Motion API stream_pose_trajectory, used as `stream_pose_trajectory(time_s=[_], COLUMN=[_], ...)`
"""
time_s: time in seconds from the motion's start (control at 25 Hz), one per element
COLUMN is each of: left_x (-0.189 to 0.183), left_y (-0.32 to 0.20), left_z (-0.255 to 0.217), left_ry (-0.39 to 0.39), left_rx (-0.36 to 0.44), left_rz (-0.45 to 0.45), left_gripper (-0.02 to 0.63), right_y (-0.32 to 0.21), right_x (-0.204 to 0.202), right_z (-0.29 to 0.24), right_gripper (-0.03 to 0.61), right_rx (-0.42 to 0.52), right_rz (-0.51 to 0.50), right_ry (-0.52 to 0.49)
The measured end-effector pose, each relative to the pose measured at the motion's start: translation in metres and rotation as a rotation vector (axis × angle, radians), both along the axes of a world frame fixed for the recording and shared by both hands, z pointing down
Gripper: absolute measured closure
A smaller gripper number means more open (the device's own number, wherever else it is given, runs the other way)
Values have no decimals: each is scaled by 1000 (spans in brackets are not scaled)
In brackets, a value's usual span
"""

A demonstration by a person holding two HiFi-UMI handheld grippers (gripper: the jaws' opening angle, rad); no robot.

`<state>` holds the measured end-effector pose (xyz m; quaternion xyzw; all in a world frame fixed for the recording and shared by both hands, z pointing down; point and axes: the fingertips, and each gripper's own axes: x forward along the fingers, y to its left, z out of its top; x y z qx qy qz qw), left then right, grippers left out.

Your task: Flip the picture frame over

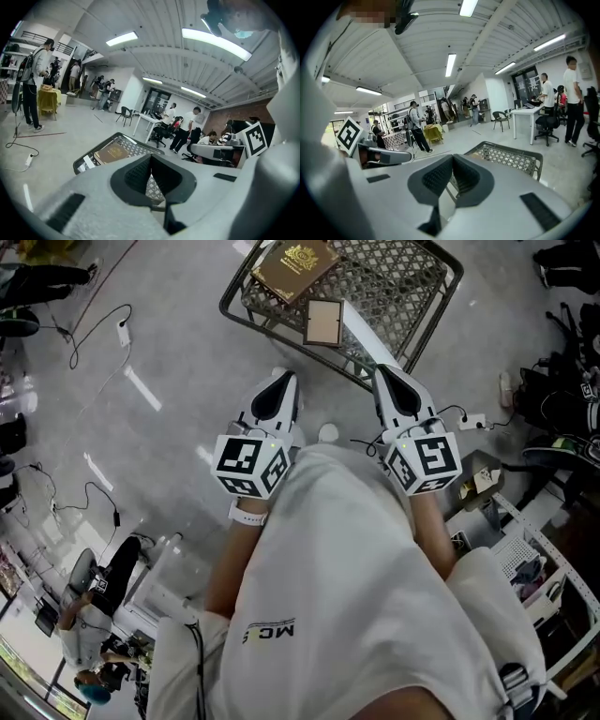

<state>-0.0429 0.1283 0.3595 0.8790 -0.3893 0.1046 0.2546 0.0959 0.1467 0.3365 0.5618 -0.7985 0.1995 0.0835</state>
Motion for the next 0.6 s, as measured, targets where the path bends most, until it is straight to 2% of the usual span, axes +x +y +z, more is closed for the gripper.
stream_pose_trajectory(time_s=[0.24, 0.4, 0.6], left_x=[-21, -40, -44], left_y=[-97, -159, -207], left_z=[-6, -24, -48], left_ry=[24, 45, 56], left_rx=[15, 25, 40], left_rz=[35, 45, 52], left_gripper=[589, 589, 589], right_y=[-87, -136, -176], right_x=[-14, -29, -39], right_z=[-8, -15, -45], right_gripper=[560, 560, 560], right_rx=[3, -35, -11], right_rz=[33, 79, 96], right_ry=[43, 20, 38])
